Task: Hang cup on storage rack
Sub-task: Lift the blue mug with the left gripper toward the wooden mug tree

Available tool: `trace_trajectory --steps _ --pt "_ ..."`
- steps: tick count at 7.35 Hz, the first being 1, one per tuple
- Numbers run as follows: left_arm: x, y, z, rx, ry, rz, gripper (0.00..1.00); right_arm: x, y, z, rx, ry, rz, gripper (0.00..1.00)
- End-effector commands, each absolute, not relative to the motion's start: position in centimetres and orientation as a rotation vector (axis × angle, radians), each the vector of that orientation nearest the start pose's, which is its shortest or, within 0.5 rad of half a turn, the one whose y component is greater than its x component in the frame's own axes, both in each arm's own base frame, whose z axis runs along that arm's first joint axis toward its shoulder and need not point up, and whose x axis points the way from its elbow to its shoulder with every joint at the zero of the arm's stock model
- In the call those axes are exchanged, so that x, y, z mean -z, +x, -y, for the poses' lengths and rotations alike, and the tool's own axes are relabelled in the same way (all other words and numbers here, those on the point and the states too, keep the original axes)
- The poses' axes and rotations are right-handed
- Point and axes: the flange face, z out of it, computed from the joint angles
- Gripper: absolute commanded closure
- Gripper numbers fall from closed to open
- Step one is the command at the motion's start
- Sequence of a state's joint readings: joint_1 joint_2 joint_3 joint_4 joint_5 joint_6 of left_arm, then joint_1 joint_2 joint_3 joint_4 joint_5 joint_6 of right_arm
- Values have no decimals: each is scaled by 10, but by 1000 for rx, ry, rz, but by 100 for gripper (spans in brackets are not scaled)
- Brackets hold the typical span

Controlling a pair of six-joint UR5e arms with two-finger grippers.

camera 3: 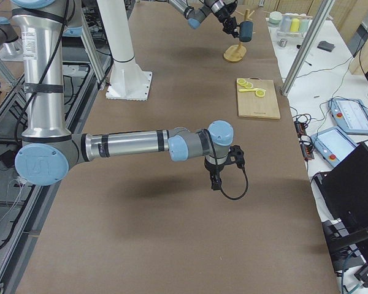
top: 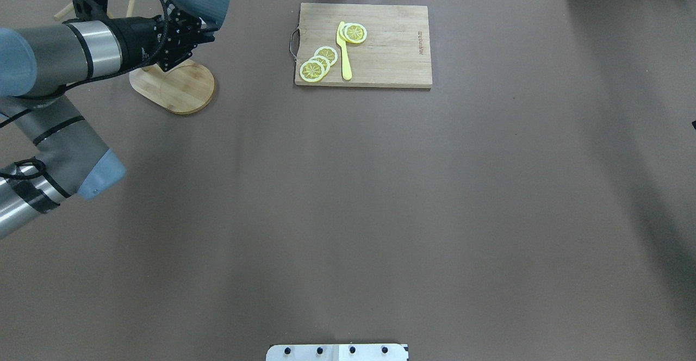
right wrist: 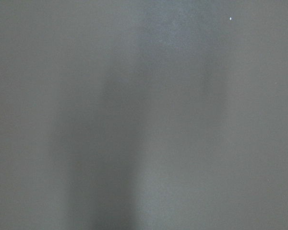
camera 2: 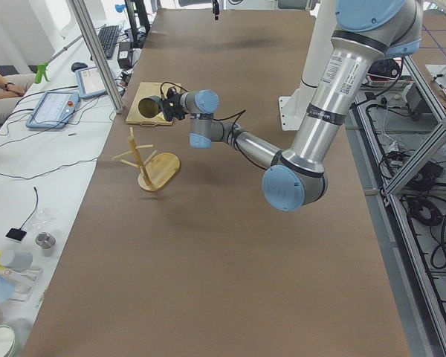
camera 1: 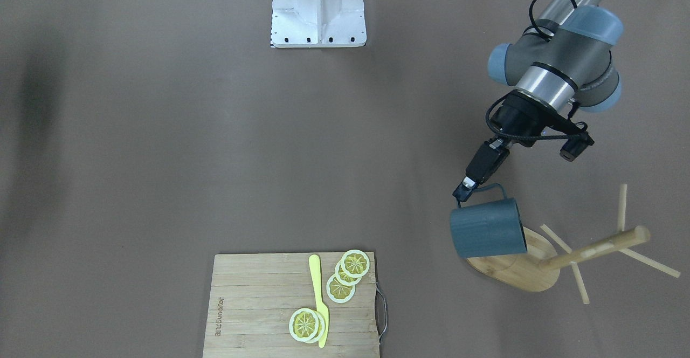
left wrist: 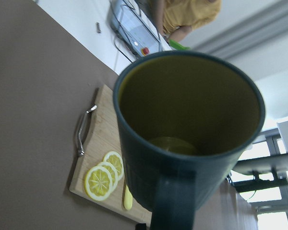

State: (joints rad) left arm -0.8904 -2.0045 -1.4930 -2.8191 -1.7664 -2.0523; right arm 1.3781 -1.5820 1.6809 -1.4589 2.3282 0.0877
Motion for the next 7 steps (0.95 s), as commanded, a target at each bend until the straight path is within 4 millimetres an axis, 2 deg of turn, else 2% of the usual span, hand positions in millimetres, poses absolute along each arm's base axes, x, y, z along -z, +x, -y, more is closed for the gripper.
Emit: trace_trajectory --steps 1,4,7 --pt "-295 292 605 1139 -31 -1780 100 -603 -31 501 166 83 777 0" --pt "-320 274 614 1343 -255 -1950 100 -605 -32 503 155 73 777 0" --pt "-326 264 620 1528 -405 -2038 100 -604 -32 504 148 73 778 0"
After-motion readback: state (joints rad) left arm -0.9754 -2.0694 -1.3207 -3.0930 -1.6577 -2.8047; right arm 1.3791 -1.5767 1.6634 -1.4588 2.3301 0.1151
